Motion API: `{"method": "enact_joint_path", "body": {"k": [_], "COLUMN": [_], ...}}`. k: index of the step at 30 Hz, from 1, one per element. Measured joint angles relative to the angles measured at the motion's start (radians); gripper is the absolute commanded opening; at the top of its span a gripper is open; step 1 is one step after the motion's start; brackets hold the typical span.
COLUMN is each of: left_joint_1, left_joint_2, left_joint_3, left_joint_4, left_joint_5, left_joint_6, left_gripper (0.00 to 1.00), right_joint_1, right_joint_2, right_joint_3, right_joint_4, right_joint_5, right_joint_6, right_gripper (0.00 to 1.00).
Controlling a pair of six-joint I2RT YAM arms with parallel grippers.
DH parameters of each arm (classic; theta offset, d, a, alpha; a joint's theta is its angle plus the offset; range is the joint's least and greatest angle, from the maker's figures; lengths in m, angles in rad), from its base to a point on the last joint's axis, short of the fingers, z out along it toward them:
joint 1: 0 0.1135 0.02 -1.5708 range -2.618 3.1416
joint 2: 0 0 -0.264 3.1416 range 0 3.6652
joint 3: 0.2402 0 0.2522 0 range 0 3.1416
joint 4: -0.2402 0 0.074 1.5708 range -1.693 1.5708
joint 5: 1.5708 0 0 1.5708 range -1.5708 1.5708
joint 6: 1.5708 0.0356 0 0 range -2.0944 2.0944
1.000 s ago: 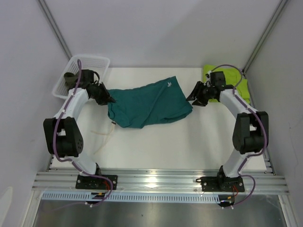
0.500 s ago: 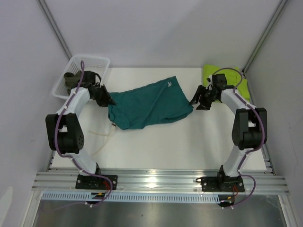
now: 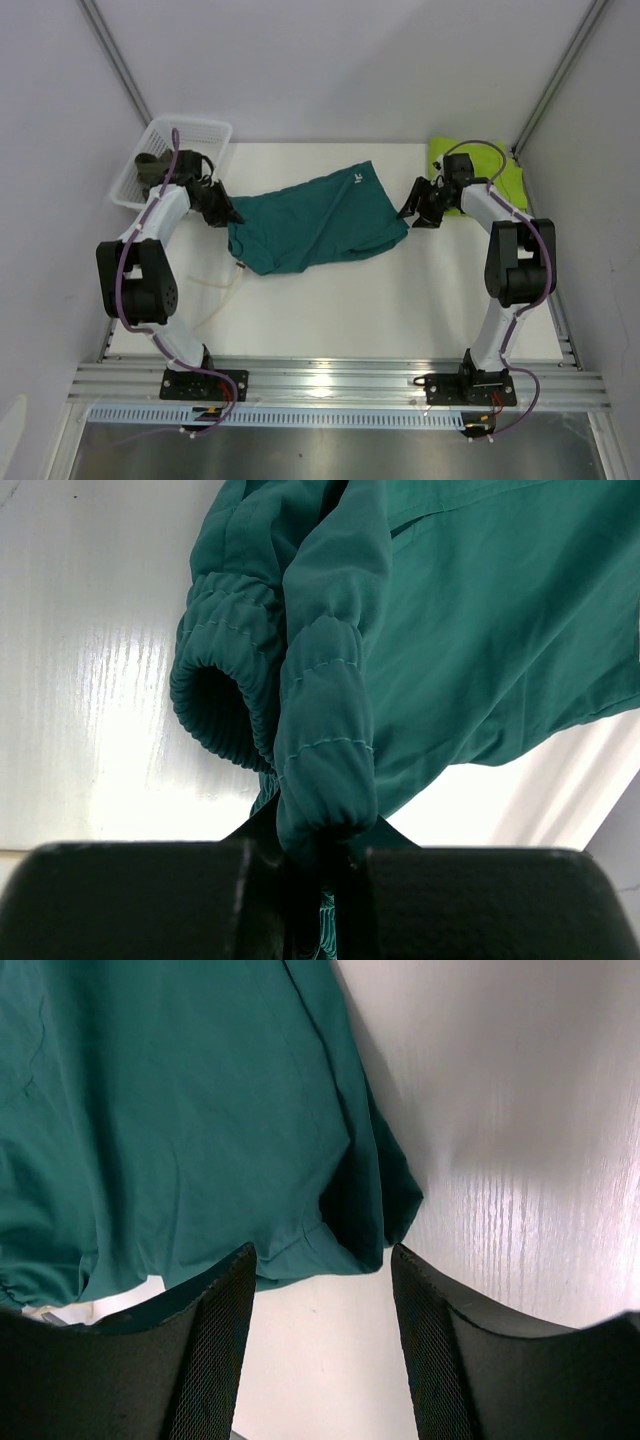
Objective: Fold and stack the shorts
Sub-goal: Fold the shorts
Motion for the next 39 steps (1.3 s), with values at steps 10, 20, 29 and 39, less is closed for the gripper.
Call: {"method": "enact_joint_path", "body": {"k": [10,20,29,39], "left_joint_1": [0.000,0.000,0.000,0.029], "left_joint_2": [0.013,0.013,0.017,0.035], "left_joint_3": [0.019,0.019,0.026,0.037], "left_joint_4": [-0.018,-0.019,-0.022,-0.027], "left_joint_5": [0.000,0.000,0.000,0.014], "left_joint_6": [0.018,0.018,0.017,0.010], "left_gripper": [0.00,0.00,0.00,0.00], "right_joint_1": [0.018,0.073,0.069,-0.065], "right_joint_2": [0.057,0.079,0.059,0.005], "right_joint_3": [0.044,0.043,-0.008,-0.150], "right_joint_4": [0.056,0.068,0.067,0.063], "right_joint_5": [0.008,0.012,0.030,0.009], "right_joint_6": [-0.006,-0.025,-0.022,0.012], "right_gripper": [0.57,0.22,0.00,0.00]}}
